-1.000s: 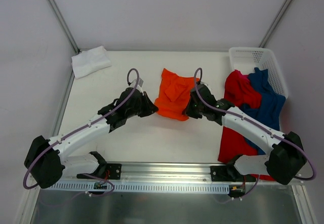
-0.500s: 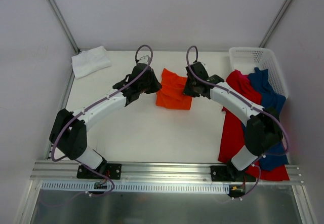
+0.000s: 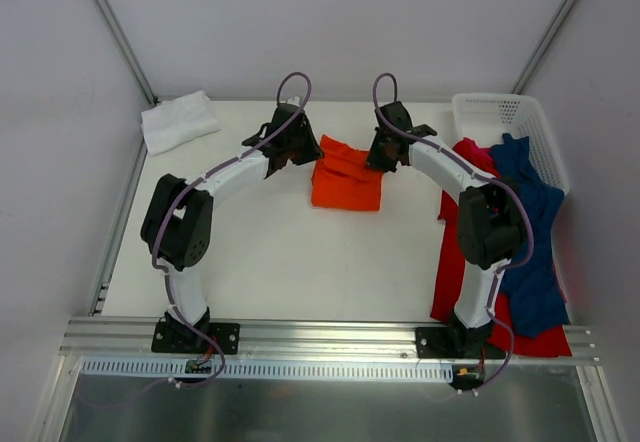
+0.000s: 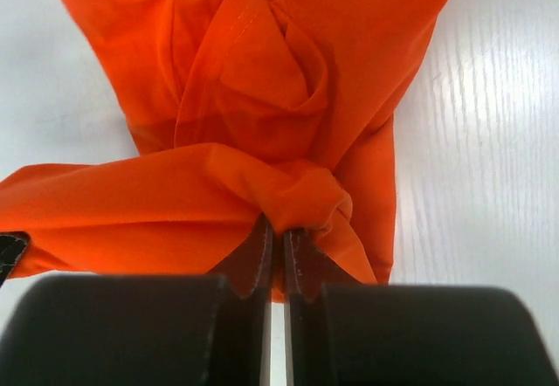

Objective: Fold and stack the t-shirts
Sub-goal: Fold the tshirt

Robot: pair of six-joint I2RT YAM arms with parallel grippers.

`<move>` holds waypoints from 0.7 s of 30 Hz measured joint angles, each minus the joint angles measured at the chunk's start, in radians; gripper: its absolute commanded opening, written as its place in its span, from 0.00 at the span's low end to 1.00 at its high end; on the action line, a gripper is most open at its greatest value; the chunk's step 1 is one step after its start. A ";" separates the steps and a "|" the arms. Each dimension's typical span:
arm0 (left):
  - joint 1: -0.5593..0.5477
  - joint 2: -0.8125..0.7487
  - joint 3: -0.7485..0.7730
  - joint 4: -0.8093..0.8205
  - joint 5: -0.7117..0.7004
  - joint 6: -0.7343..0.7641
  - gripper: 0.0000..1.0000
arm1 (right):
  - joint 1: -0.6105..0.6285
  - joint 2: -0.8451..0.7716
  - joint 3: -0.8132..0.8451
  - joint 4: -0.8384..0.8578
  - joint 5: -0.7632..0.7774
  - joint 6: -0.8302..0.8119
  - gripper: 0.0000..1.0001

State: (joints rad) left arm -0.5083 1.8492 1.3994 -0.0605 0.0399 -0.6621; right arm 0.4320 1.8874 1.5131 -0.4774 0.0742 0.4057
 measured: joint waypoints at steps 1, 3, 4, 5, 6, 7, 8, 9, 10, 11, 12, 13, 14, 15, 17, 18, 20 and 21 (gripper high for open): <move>0.006 0.026 0.018 0.004 0.009 0.000 0.00 | -0.011 0.021 0.019 0.000 -0.005 -0.001 0.01; 0.015 0.063 0.044 0.006 0.022 0.000 0.00 | -0.027 0.053 0.048 -0.002 -0.013 -0.003 0.00; 0.020 0.083 0.058 0.012 0.032 0.000 0.00 | -0.036 0.074 0.072 -0.005 -0.019 -0.004 0.01; 0.026 0.103 0.072 0.017 0.037 0.000 0.00 | -0.045 0.095 0.095 -0.004 -0.025 -0.004 0.01; 0.032 0.126 0.087 0.023 0.043 0.000 0.00 | -0.055 0.119 0.117 -0.004 -0.033 -0.004 0.01; 0.038 0.146 0.100 0.029 0.054 0.000 0.00 | -0.065 0.142 0.143 -0.006 -0.041 -0.004 0.00; 0.043 0.166 0.113 0.037 0.061 0.000 0.00 | -0.075 0.167 0.169 -0.006 -0.050 -0.004 0.01; 0.049 0.186 0.125 0.046 0.067 0.001 0.00 | -0.084 0.192 0.194 -0.006 -0.059 -0.004 0.01; 0.057 0.210 0.140 0.057 0.079 0.000 0.00 | -0.094 0.221 0.227 -0.011 -0.072 -0.003 0.01; 0.064 0.230 0.154 0.066 0.085 0.001 0.00 | -0.103 0.246 0.257 -0.008 -0.084 -0.003 0.01; 0.068 0.244 0.166 0.073 0.090 0.000 0.00 | -0.111 0.273 0.288 -0.010 -0.096 -0.003 0.12; 0.076 0.264 0.184 0.079 0.100 0.001 0.05 | -0.118 0.298 0.323 -0.017 -0.108 -0.002 0.59; 0.085 0.286 0.204 0.087 0.109 0.001 0.12 | -0.126 0.323 0.358 -0.014 -0.117 0.005 0.93; 0.092 0.311 0.231 0.092 0.114 0.002 0.24 | -0.133 0.347 0.388 -0.013 -0.119 0.002 0.99; 0.108 0.343 0.265 0.107 0.119 0.014 0.61 | -0.150 0.389 0.452 -0.018 -0.124 0.003 0.99; 0.117 0.357 0.280 0.113 0.121 0.021 0.68 | -0.157 0.409 0.483 -0.016 -0.125 0.005 1.00; 0.130 0.377 0.296 0.130 0.128 0.021 0.85 | -0.169 0.436 0.529 -0.010 -0.129 0.006 1.00; 0.135 0.382 0.296 0.135 0.128 0.024 0.91 | -0.174 0.439 0.535 0.002 -0.132 0.009 0.99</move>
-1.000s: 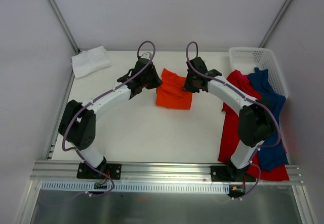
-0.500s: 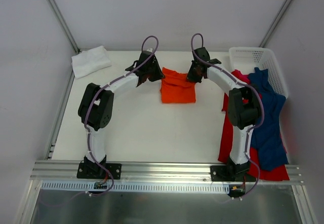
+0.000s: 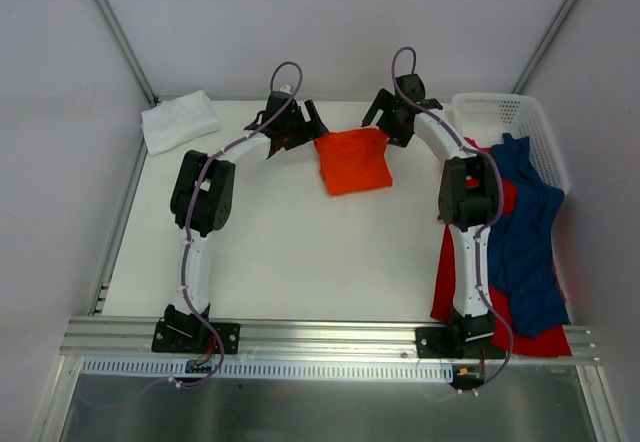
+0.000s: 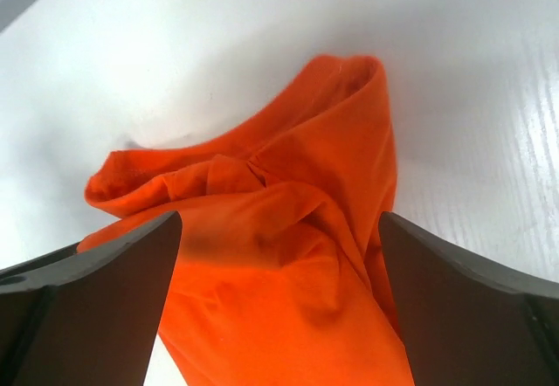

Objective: Fold and stack the t-shirts
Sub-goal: Fold the tshirt

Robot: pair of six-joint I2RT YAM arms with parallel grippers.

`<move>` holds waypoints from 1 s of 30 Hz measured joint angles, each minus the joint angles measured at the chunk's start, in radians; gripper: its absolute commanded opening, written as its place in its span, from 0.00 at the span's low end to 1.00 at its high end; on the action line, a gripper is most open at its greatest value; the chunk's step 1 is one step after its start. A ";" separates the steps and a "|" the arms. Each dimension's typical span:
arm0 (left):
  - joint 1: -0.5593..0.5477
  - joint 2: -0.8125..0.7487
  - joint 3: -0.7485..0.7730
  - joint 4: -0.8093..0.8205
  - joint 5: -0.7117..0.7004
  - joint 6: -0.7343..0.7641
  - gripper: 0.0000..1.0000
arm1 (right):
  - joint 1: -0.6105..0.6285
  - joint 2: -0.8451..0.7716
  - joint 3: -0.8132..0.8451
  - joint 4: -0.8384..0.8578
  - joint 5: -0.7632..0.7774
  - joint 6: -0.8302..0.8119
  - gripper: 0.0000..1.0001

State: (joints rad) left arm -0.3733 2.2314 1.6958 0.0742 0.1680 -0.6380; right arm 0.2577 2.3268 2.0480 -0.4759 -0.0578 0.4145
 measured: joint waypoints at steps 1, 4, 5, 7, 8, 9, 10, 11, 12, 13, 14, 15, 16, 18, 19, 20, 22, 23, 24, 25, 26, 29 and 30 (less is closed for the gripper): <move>0.006 0.001 0.000 0.001 0.000 0.000 0.94 | -0.002 0.000 0.000 0.006 -0.001 0.001 1.00; 0.010 0.003 -0.003 0.016 -0.002 0.001 0.99 | 0.001 -0.012 -0.013 0.048 0.003 -0.001 0.99; 0.009 0.003 -0.005 0.021 -0.002 0.000 0.99 | 0.006 -0.027 -0.031 0.061 0.013 -0.007 1.00; 0.008 0.001 -0.016 0.035 -0.002 0.000 0.99 | 0.022 -0.076 -0.085 0.069 0.045 -0.021 0.99; 0.008 -0.003 -0.026 0.039 -0.002 0.000 0.99 | 0.033 -0.110 -0.115 0.072 0.068 -0.031 0.99; 0.008 -0.010 -0.042 0.043 -0.002 0.000 0.99 | 0.045 -0.150 -0.152 0.078 0.088 -0.041 1.00; 0.008 -0.023 -0.062 0.043 -0.003 0.000 0.99 | 0.060 -0.199 -0.193 0.084 0.114 -0.050 0.99; 0.008 -0.039 -0.086 0.042 -0.006 0.000 0.99 | 0.076 -0.253 -0.233 0.087 0.139 -0.058 0.99; 0.008 -0.061 -0.115 0.041 -0.011 0.000 0.99 | 0.092 -0.314 -0.282 0.103 0.161 -0.063 0.99; 0.008 -0.092 -0.148 0.042 -0.016 -0.002 0.99 | 0.106 -0.367 -0.322 0.114 0.175 -0.067 0.99; 0.008 -0.128 -0.187 0.042 -0.020 -0.005 0.99 | 0.124 -0.431 -0.366 0.127 0.190 -0.068 0.99; 0.008 -0.171 -0.231 0.046 -0.024 -0.007 0.98 | 0.141 -0.490 -0.400 0.141 0.200 -0.068 0.98; 0.008 -0.208 -0.265 0.041 -0.026 -0.010 0.98 | 0.160 -0.540 -0.428 0.157 0.206 -0.068 0.95; 0.008 -0.311 -0.352 0.050 -0.039 -0.029 0.97 | 0.198 -0.609 -0.451 0.173 0.211 -0.068 0.83; 0.008 -0.362 -0.394 0.056 -0.043 -0.037 0.97 | 0.216 -0.627 -0.454 0.187 0.210 -0.070 0.74; 0.008 -0.399 -0.427 0.057 -0.045 -0.044 0.97 | 0.233 -0.634 -0.456 0.203 0.208 -0.068 0.47; 0.008 -0.488 -0.510 0.077 -0.048 -0.061 0.96 | 0.257 -0.626 -0.462 0.232 0.197 -0.064 0.22; 0.008 -0.524 -0.549 0.081 -0.048 -0.067 0.96 | 0.266 -0.608 -0.465 0.245 0.189 -0.061 0.07; 0.007 -0.555 -0.587 0.090 -0.048 -0.074 0.96 | 0.271 -0.584 -0.465 0.255 0.179 -0.061 0.00; 0.006 -0.582 -0.622 0.090 -0.047 -0.079 0.96 | 0.272 -0.548 -0.462 0.264 0.170 -0.058 0.00; 0.006 -0.602 -0.654 0.092 -0.047 -0.082 0.96 | 0.272 -0.504 -0.447 0.266 0.163 -0.053 0.00; 0.001 -0.646 -0.735 0.090 -0.047 -0.084 0.96 | 0.255 -0.330 -0.370 0.270 0.111 -0.051 0.00; 0.000 -0.662 -0.761 0.088 -0.047 -0.084 0.96 | 0.246 -0.265 -0.336 0.275 0.091 -0.051 0.01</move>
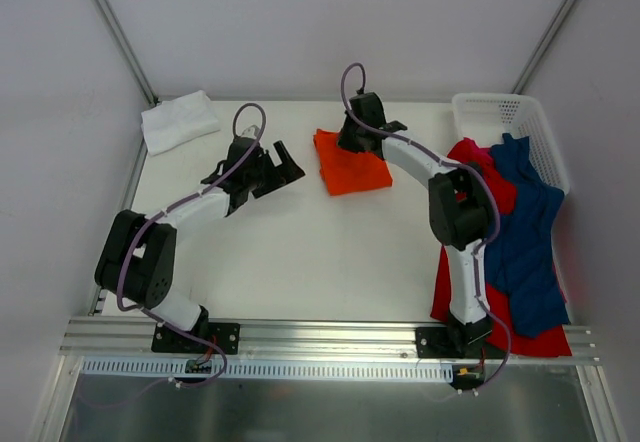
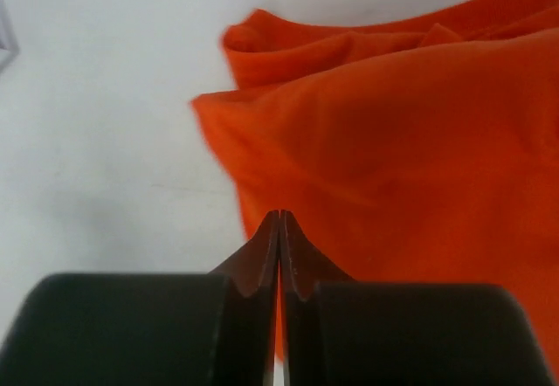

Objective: Fold and stack the t-shirts
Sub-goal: Fold the tshirt

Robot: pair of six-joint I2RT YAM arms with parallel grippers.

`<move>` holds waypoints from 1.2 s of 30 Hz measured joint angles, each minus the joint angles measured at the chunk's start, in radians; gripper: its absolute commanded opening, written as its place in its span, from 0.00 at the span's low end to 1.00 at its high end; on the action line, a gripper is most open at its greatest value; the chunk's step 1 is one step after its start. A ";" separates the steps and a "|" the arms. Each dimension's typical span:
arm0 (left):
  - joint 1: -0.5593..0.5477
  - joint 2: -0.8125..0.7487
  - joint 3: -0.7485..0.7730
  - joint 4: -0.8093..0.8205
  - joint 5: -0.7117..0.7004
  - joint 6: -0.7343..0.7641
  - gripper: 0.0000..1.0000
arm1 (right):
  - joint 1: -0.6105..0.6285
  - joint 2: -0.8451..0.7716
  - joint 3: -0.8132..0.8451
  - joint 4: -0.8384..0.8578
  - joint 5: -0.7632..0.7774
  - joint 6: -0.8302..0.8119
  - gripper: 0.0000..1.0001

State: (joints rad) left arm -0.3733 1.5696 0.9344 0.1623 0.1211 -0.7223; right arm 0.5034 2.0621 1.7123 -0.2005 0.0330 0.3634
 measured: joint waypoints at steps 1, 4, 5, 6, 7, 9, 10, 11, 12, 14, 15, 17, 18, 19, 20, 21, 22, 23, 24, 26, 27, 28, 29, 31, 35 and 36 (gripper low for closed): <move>0.000 -0.018 -0.023 -0.005 0.000 0.000 0.96 | -0.012 0.069 0.030 0.003 -0.022 -0.001 0.01; 0.000 -0.080 -0.083 -0.016 0.000 0.002 0.96 | -0.048 0.197 0.085 -0.010 -0.058 -0.003 0.00; 0.000 -0.101 -0.097 -0.020 0.000 0.003 0.95 | -0.062 0.231 0.109 -0.014 -0.071 -0.003 0.00; 0.000 -0.121 -0.108 -0.023 0.000 0.005 0.95 | -0.074 0.262 0.137 -0.014 -0.092 -0.003 0.00; 0.000 -0.138 -0.116 -0.025 0.000 0.007 0.95 | -0.090 0.279 0.156 -0.014 -0.103 -0.002 0.00; 0.000 -0.164 -0.128 -0.025 0.000 0.011 0.95 | -0.119 0.306 0.205 -0.006 -0.124 0.000 0.01; 0.000 -0.177 -0.136 -0.026 0.000 0.014 0.95 | -0.132 0.312 0.219 0.001 -0.128 0.002 0.01; 0.000 -0.188 -0.146 -0.026 0.000 0.017 0.95 | -0.146 0.317 0.236 0.010 -0.131 0.003 0.01; 0.000 -0.198 -0.155 -0.027 0.000 0.021 0.95 | -0.161 0.323 0.256 0.017 -0.137 0.005 0.01; 0.000 -0.211 -0.171 -0.031 0.000 0.027 0.95 | -0.187 0.332 0.287 0.036 -0.150 0.014 0.01; 0.000 -0.213 -0.177 -0.033 0.000 0.029 0.95 | -0.201 0.335 0.299 0.042 -0.157 0.019 0.01; 0.000 -0.213 -0.183 -0.040 0.000 0.033 0.95 | -0.224 0.335 0.307 0.059 -0.174 0.032 0.00; 0.000 -0.213 -0.185 -0.042 0.000 0.034 0.95 | -0.235 0.335 0.306 0.070 -0.184 0.039 0.01; 0.000 -0.212 -0.186 -0.044 0.000 0.035 0.95 | -0.244 0.333 0.300 0.086 -0.191 0.045 0.01; 0.000 -0.209 -0.186 -0.043 0.000 0.035 0.95 | -0.250 0.332 0.291 0.095 -0.196 0.047 0.01; 0.000 -0.203 -0.185 -0.040 0.000 0.035 0.94 | -0.257 0.325 0.270 0.109 -0.198 0.048 0.01; -0.001 -0.193 -0.185 -0.039 0.000 0.035 0.94 | -0.263 0.313 0.237 0.121 -0.199 0.048 0.01; -0.001 -0.179 -0.185 -0.039 0.000 0.035 0.94 | -0.269 0.301 0.206 0.122 -0.200 0.049 0.01; -0.001 -0.164 -0.185 -0.040 0.000 0.035 0.94 | -0.275 0.293 0.181 0.124 -0.202 0.050 0.01; -0.005 -0.133 -0.185 -0.042 0.000 0.035 0.94 | -0.285 0.282 0.135 0.143 -0.207 0.052 0.00; -0.008 -0.120 -0.183 -0.044 0.001 0.036 0.94 | -0.291 0.278 0.114 0.145 -0.211 0.055 0.01; -0.013 -0.110 -0.183 -0.045 0.000 0.035 0.94 | -0.297 0.275 0.097 0.152 -0.215 0.057 0.00; -0.014 -0.104 -0.182 -0.045 0.001 0.036 0.94 | -0.306 0.269 0.067 0.174 -0.221 0.064 0.01; -0.023 -0.092 -0.176 -0.045 0.000 0.036 0.93 | -0.328 0.259 0.011 0.205 -0.235 0.076 0.01; -0.035 -0.080 -0.167 -0.043 0.000 0.037 0.93 | -0.374 0.253 -0.036 0.267 -0.266 0.100 0.00; -0.040 -0.076 -0.166 -0.043 -0.002 0.037 0.93 | -0.385 0.253 -0.038 0.274 -0.269 0.101 0.01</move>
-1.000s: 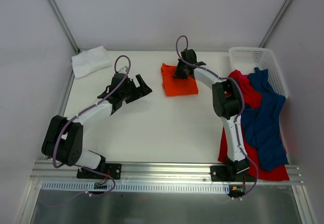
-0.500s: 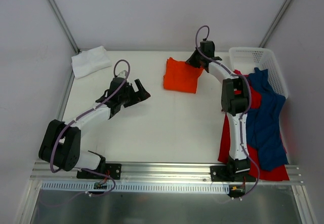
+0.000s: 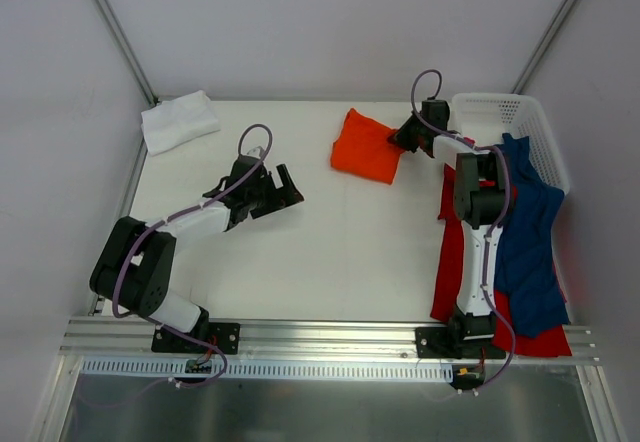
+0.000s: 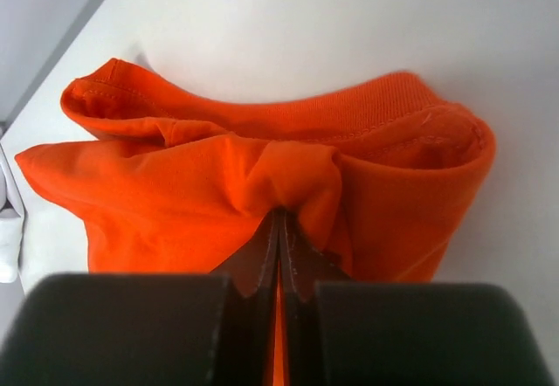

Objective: Fold and stack the t-shirts
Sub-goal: Fold the tshirt, then neatly place the folded tshirt to the corner

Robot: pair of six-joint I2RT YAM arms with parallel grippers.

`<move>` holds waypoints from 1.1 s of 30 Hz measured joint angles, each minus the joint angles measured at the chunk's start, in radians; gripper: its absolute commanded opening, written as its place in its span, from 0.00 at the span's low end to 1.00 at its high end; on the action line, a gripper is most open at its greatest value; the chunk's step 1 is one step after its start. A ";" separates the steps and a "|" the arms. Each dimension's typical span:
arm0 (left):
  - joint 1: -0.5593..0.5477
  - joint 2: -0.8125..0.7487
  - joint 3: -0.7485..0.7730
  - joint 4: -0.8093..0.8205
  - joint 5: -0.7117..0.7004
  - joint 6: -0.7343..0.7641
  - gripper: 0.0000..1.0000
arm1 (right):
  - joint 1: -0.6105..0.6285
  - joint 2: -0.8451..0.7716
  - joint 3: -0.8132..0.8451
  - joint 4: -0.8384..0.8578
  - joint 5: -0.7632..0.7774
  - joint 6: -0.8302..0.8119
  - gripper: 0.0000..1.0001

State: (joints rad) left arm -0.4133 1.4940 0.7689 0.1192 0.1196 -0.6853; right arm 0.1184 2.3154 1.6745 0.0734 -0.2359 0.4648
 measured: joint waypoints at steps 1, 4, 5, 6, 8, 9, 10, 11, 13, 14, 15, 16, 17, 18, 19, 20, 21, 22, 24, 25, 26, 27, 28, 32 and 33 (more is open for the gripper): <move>-0.005 0.005 0.002 -0.001 0.000 0.000 0.93 | -0.010 0.000 -0.002 0.004 -0.003 0.003 0.00; -0.013 0.027 0.008 -0.001 -0.002 0.001 0.93 | -0.040 0.000 -0.004 0.006 -0.014 0.008 0.00; -0.014 0.033 0.010 -0.001 -0.002 0.002 0.93 | -0.049 -0.002 -0.005 0.006 -0.017 0.012 0.00; -0.018 0.040 0.015 -0.002 -0.006 0.003 0.94 | -0.058 -0.007 -0.010 0.007 -0.020 0.017 0.01; -0.019 0.055 0.032 -0.003 -0.024 0.013 0.95 | -0.070 -0.023 -0.025 0.003 -0.036 0.029 0.14; -0.019 0.065 0.047 -0.005 -0.032 0.021 0.97 | -0.076 -0.035 -0.034 0.004 -0.046 0.033 0.38; -0.019 0.074 0.063 -0.004 -0.040 0.026 0.97 | -0.079 -0.052 -0.042 0.000 -0.057 0.045 0.51; -0.019 0.085 0.084 -0.004 -0.049 0.037 0.98 | -0.080 -0.073 -0.052 -0.003 -0.069 0.049 0.77; -0.016 0.111 0.131 0.010 -0.047 0.053 0.98 | -0.070 -0.140 -0.072 -0.028 -0.087 0.039 0.99; -0.006 0.136 0.165 0.035 -0.035 0.059 0.98 | -0.058 -0.185 -0.082 -0.049 -0.089 0.026 0.99; 0.002 0.158 0.191 0.064 -0.009 0.059 0.98 | -0.040 -0.239 -0.089 -0.078 -0.089 0.005 0.99; 0.011 0.175 0.207 0.093 0.015 0.056 0.98 | -0.018 -0.299 -0.096 -0.109 -0.087 -0.017 1.00; 0.028 0.203 0.226 0.138 0.056 0.043 0.98 | 0.010 -0.369 -0.106 -0.140 -0.083 -0.038 0.99; 0.045 0.229 0.241 0.178 0.088 0.029 0.98 | 0.039 -0.443 -0.119 -0.162 -0.081 -0.057 1.00; 0.064 0.262 0.256 0.213 0.122 0.010 0.97 | 0.069 -0.525 -0.138 -0.173 -0.078 -0.073 1.00; 0.079 0.296 0.275 0.237 0.149 -0.010 0.97 | 0.093 -0.598 -0.171 -0.171 -0.077 -0.085 0.99; 0.091 0.336 0.301 0.256 0.172 -0.025 0.96 | 0.124 -0.715 -0.229 -0.187 -0.080 -0.096 0.99; 0.102 0.378 0.328 0.266 0.193 -0.040 0.96 | 0.140 -0.814 -0.284 -0.187 -0.079 -0.104 1.00; 0.109 0.452 0.383 0.272 0.222 -0.067 0.96 | 0.142 -0.984 -0.391 -0.214 -0.074 -0.112 0.99; 0.109 0.493 0.414 0.274 0.237 -0.083 0.96 | 0.134 -1.072 -0.445 -0.228 -0.061 -0.114 1.00; 0.106 0.530 0.440 0.275 0.249 -0.096 0.95 | 0.127 -1.141 -0.494 -0.240 -0.050 -0.116 0.99; 0.104 0.564 0.462 0.275 0.264 -0.114 0.95 | 0.120 -1.205 -0.540 -0.266 -0.033 -0.118 0.99; 0.100 0.589 0.480 0.275 0.274 -0.127 0.95 | 0.116 -1.257 -0.577 -0.295 -0.020 -0.119 1.00; 0.073 0.668 0.571 0.291 0.298 -0.187 0.96 | 0.116 -1.395 -0.668 -0.420 0.024 -0.122 0.99; 0.060 0.684 0.590 0.291 0.296 -0.196 0.96 | 0.116 -1.416 -0.676 -0.449 0.034 -0.125 0.99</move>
State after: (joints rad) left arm -0.3538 2.1780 1.3586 0.4103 0.4160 -0.8818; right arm 0.2344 0.8989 0.9981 -0.3759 -0.2016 0.3401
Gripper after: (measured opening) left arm 0.955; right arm 0.993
